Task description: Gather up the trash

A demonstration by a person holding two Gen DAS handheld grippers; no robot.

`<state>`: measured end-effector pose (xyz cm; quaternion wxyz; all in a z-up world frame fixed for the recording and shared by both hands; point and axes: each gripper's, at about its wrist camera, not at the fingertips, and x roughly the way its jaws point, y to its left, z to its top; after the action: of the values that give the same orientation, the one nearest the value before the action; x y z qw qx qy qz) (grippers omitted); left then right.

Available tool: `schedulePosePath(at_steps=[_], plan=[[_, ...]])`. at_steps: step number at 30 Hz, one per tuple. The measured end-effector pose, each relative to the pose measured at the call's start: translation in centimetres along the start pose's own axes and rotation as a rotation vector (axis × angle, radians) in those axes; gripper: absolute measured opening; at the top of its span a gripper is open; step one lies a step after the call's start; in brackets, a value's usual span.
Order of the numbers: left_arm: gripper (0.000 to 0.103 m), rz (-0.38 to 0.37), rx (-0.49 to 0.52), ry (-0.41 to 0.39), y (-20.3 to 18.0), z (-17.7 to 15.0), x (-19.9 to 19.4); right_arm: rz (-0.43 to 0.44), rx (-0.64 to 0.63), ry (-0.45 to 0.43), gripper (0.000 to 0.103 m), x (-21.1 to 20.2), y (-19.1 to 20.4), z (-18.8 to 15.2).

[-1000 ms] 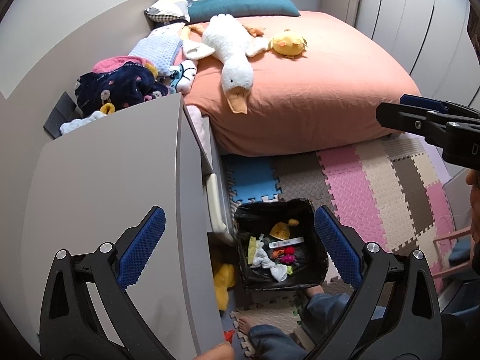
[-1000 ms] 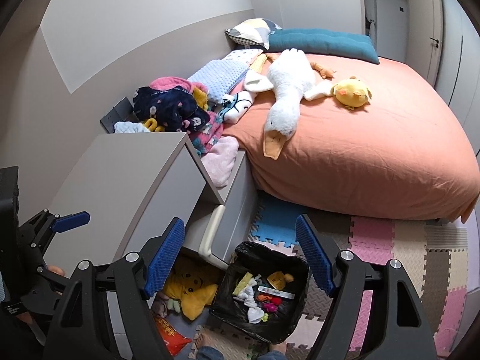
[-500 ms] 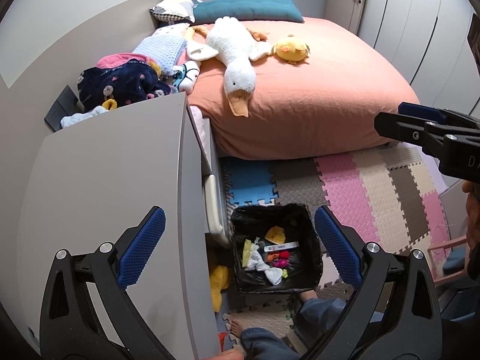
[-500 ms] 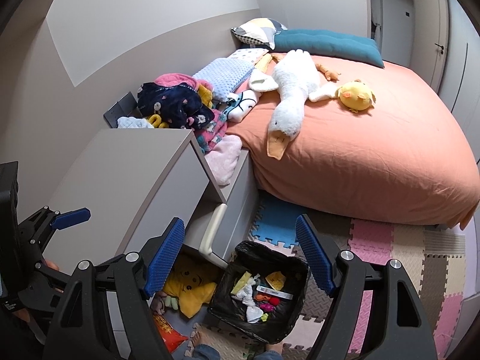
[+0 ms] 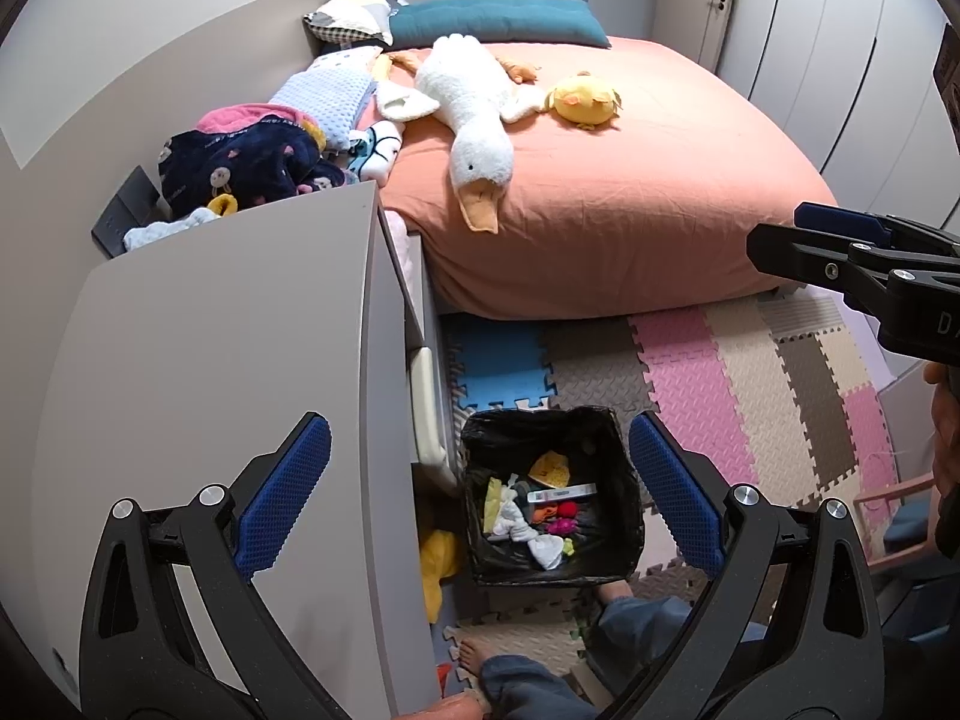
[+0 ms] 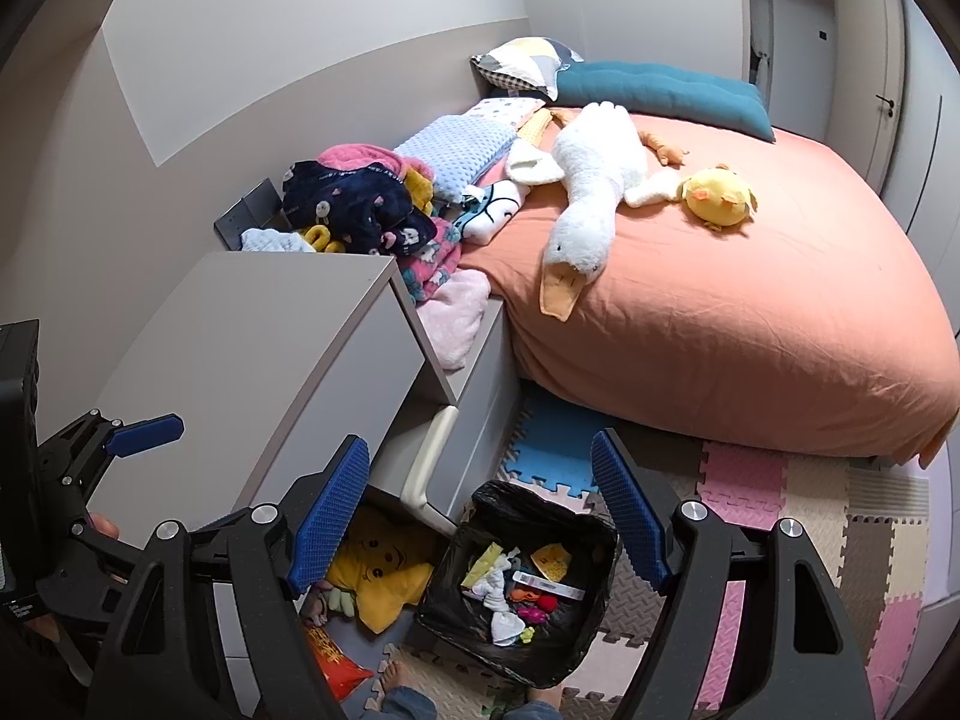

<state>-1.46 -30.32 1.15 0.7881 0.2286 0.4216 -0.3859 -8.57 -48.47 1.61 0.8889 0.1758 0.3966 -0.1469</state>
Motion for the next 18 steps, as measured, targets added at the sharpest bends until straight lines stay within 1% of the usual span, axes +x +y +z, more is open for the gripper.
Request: schedulePosePath(at_steps=[18], plan=[[0.096,0.006,0.005,-0.005,-0.1,-0.3,-0.4,0.008,-0.013,0.003,0.077,0.2,1.0,0.1]])
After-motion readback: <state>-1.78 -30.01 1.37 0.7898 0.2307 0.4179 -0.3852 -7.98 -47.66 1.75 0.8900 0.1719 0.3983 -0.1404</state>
